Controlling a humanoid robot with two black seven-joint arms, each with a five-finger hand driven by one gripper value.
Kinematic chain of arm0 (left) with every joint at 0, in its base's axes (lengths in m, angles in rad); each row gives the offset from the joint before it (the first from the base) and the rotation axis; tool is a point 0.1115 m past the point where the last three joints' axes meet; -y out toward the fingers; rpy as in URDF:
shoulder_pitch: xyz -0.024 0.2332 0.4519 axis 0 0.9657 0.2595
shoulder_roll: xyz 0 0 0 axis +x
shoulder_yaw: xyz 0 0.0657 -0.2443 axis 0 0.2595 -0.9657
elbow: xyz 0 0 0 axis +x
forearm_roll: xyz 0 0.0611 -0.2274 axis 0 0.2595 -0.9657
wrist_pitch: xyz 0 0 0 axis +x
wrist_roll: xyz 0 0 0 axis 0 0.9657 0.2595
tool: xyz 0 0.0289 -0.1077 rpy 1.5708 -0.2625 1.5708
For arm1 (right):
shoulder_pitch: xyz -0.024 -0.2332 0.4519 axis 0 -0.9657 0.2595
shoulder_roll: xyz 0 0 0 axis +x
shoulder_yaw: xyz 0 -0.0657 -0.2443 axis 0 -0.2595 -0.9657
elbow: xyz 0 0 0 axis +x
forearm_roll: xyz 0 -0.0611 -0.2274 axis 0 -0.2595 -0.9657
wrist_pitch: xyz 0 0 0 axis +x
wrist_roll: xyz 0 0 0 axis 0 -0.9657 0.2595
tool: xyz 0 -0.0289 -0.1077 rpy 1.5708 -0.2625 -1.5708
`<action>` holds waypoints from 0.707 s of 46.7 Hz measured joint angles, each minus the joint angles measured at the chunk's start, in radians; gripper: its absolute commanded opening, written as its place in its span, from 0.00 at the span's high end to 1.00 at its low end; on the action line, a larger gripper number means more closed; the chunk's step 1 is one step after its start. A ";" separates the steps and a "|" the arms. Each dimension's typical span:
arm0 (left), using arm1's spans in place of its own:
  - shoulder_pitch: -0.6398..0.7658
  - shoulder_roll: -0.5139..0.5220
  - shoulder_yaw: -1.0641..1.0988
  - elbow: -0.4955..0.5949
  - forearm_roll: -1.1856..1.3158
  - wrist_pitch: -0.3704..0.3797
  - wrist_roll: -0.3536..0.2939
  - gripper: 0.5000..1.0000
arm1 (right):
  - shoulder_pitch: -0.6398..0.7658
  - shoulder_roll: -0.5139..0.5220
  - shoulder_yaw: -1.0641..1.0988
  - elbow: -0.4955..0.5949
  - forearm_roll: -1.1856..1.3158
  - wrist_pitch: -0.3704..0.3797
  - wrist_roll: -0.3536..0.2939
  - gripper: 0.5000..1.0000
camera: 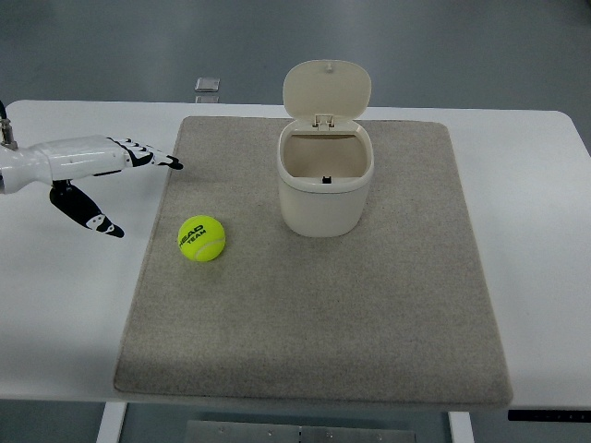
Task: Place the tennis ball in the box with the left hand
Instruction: 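Rotate the left hand palm-down and move it toward the tennis ball, then close the left hand fingers around the yellow tennis ball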
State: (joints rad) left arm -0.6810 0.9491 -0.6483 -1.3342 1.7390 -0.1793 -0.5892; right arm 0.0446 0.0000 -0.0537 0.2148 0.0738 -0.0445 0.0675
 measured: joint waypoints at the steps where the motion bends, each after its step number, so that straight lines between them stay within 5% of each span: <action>1: 0.004 -0.009 0.006 0.000 0.015 0.011 0.000 0.04 | 0.000 0.000 0.000 0.000 0.000 0.000 0.000 0.19; 22: 0.003 -0.114 0.042 0.003 0.119 0.031 0.005 0.06 | 0.000 0.000 0.000 0.000 0.001 0.000 0.000 0.19; 33: -0.003 -0.137 0.043 0.009 0.149 0.031 0.008 0.31 | 0.000 0.000 0.000 0.000 0.000 0.000 0.000 0.19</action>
State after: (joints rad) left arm -0.6841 0.8123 -0.6051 -1.3253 1.8875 -0.1488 -0.5813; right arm 0.0444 0.0000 -0.0539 0.2147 0.0739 -0.0445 0.0675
